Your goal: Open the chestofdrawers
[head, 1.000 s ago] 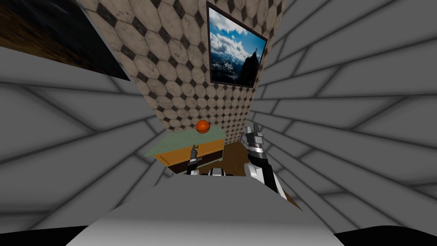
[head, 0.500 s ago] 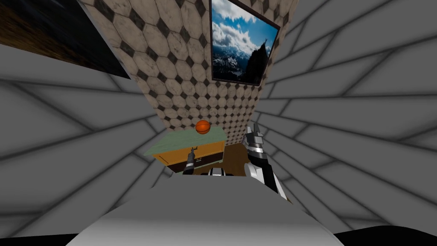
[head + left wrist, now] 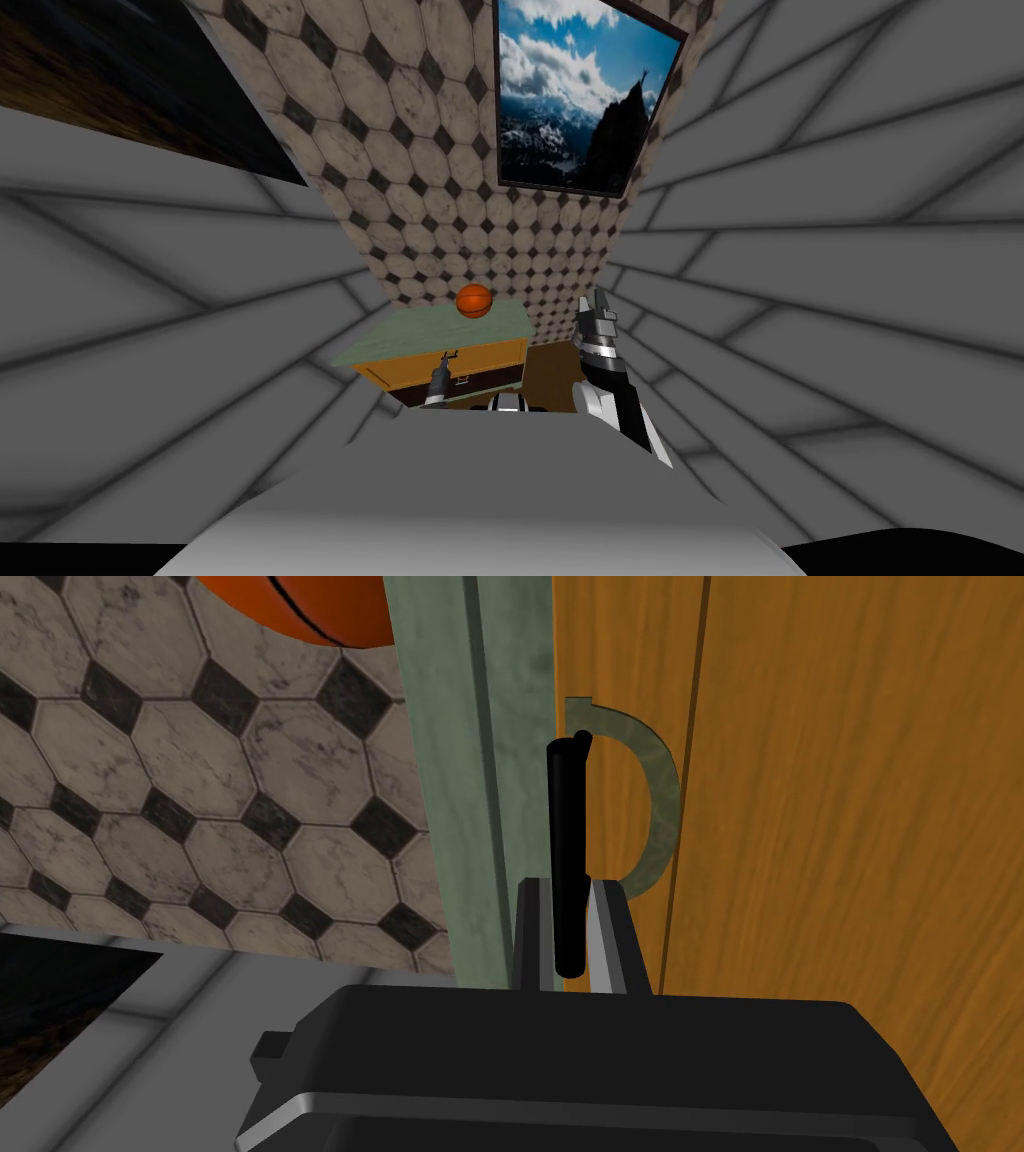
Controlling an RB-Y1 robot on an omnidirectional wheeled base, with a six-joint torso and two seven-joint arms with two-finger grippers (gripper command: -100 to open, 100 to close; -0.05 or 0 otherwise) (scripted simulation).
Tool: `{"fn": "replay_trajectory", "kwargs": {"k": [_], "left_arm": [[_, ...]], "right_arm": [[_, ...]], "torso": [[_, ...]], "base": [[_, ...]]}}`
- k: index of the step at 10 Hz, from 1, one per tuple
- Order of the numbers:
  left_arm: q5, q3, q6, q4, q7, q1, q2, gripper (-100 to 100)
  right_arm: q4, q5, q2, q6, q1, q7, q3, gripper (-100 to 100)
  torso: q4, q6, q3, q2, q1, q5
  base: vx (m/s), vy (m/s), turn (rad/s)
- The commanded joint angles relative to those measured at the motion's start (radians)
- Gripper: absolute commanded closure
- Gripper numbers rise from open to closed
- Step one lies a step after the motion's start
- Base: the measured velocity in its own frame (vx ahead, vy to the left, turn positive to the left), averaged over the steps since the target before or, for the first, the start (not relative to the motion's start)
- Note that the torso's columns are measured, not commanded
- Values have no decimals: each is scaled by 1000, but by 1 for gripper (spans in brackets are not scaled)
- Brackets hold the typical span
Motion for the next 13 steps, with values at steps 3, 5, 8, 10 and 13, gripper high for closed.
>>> {"fn": "replay_trajectory", "kwargs": {"k": [3, 5, 8, 10, 13], "left_arm": [[-27, -38, -16, -74, 76, 108, 44, 100], [-27, -39, 5, -110, 103, 118, 65, 100], [-27, -43, 42, -168, 134, 125, 94, 100], [1, -54, 48, -100, 115, 91, 92, 100], [30, -63, 41, -42, 100, 34, 100, 100]], "right_arm": [[0, 0, 0, 0, 0, 0, 0, 0], [0, 0, 0, 0, 0, 0, 0, 0], [0, 0, 0, 0, -1, 0, 0, 0], [0, 0, 0, 0, 0, 0, 0, 0], [0, 0, 0, 0, 0, 0, 0, 0]], "torso": [[-1, 2, -3, -4, -2, 0], [1, 1, 2, 5, 1, 1], [4, 0, 1, 4, -6, -4], [3, 0, -3, -3, -4, -5], [0, 0, -2, -2, 0, -1]], "base": [[105, -73, 140], [-124, -35, 2], [-176, -58, 6], [-101, -2, -21], [-128, 5, -31]]}}
